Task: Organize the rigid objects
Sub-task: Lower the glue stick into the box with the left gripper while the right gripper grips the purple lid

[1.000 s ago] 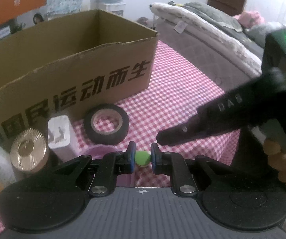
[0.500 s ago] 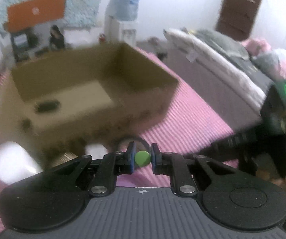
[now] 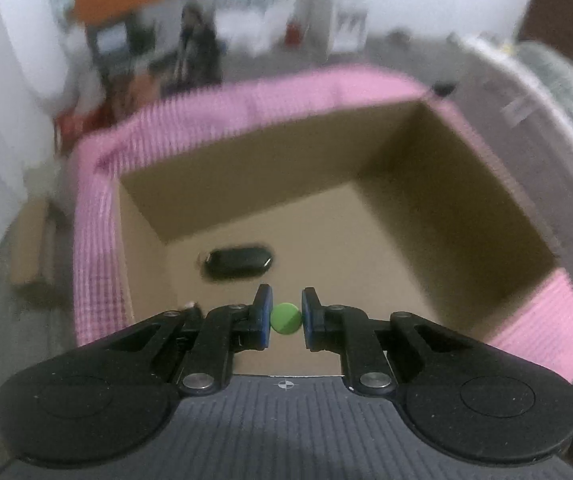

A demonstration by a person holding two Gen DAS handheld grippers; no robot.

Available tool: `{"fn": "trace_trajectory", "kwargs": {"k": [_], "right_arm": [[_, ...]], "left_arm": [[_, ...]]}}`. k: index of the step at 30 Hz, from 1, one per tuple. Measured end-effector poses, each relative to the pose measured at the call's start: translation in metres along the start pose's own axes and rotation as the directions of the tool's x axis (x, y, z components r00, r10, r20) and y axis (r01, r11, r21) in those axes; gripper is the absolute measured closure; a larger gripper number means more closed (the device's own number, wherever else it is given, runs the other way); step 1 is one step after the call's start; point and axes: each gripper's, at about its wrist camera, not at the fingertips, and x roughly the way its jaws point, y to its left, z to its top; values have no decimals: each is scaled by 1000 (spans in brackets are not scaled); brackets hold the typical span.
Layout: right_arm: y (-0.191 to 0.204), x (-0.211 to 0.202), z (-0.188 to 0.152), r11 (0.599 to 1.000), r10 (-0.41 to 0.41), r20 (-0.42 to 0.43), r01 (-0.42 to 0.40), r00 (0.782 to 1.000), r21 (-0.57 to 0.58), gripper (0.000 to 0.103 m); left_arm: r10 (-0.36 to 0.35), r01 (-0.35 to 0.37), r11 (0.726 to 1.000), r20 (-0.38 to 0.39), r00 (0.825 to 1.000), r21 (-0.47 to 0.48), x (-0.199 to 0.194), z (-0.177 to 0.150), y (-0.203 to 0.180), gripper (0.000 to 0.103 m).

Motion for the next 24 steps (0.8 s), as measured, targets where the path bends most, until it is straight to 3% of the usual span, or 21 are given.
{"fn": "trace_trajectory", "kwargs": {"k": [4,7,10,16,20,22,24], "right_arm": [[-6,-1,1,1000,-2,-2,2,1000,2,86],[-11,-3,3,1000,-6,-2,6,1000,1,86],[-15,-3,4,1000,-9,-2,9,1000,5,86],[-16,-11,2,1000,-13,8,13,1000,11,86],[-11,-24,-2,1000,-27,40,27,999,1,86],[-7,-31,-4,999,-33,57,33,998,-6,86],[-4,-37,-8,999,-37,71,38,997,-15,86]], "left_arm": [[29,-30,1000,-116,993,-6,38,4,11,88],[78,-76,997,-144,987,19,53,3,12,88],[83,-80,997,-158,984,23,60,0,14,87],[44,-45,999,-104,994,-8,41,0,15,57],[38,-38,999,19,999,-7,-1,-2,10,28],[35,-36,999,93,995,13,-28,-7,7,26],[11,-15,1000,150,989,26,-55,-18,1,10]]}}
